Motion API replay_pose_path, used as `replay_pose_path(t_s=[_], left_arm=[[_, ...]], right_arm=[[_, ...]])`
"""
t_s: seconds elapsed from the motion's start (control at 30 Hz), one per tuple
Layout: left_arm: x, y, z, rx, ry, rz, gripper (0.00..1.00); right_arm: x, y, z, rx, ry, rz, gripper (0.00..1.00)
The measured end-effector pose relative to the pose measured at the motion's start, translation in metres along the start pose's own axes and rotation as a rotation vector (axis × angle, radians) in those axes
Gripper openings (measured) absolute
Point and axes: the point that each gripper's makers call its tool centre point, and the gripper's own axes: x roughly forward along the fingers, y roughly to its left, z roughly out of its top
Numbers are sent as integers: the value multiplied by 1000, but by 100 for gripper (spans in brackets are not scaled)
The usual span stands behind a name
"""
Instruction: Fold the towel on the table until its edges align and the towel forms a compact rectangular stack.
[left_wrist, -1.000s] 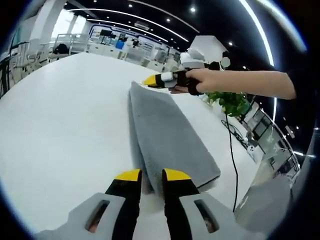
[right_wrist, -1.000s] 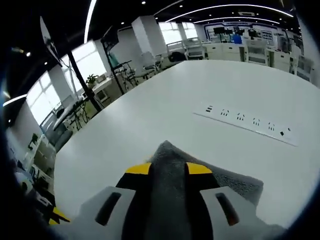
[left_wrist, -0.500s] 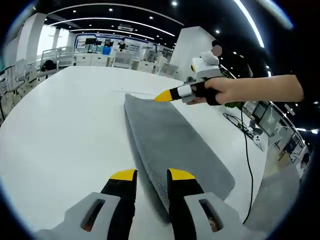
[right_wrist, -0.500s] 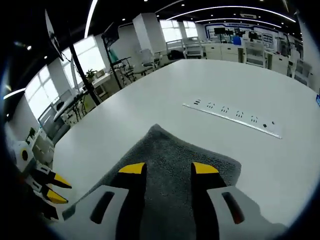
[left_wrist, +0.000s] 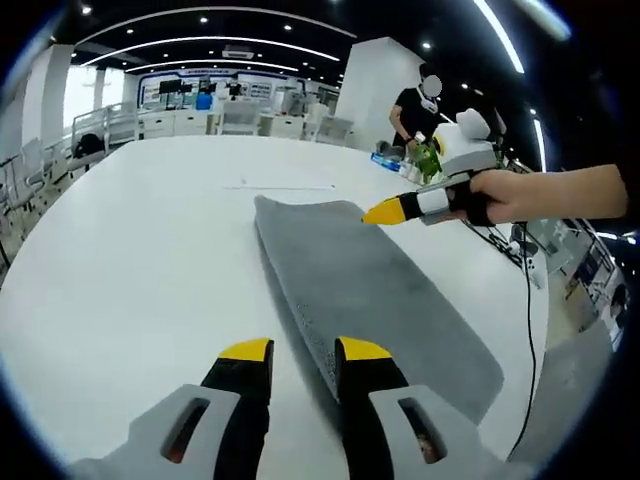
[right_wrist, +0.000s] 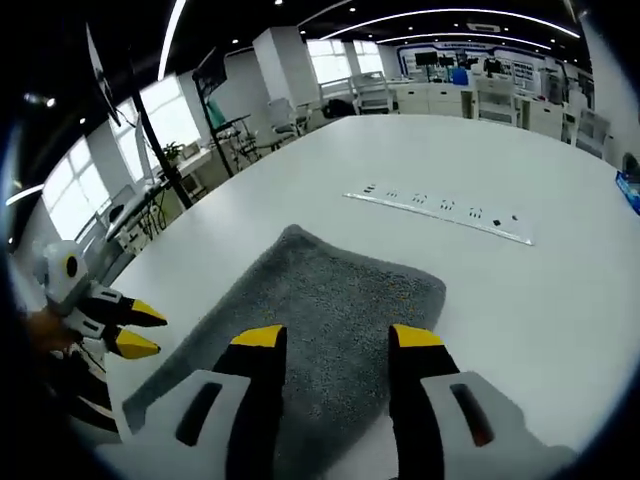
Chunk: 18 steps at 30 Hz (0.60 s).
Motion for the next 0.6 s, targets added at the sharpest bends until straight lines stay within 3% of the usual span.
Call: replay_pose_path(t_s=[0.6], left_arm=[[28,-13,-8,-15,52,-43,20]], right_arm=[[-24,-3,-49,72,7,-33,40]])
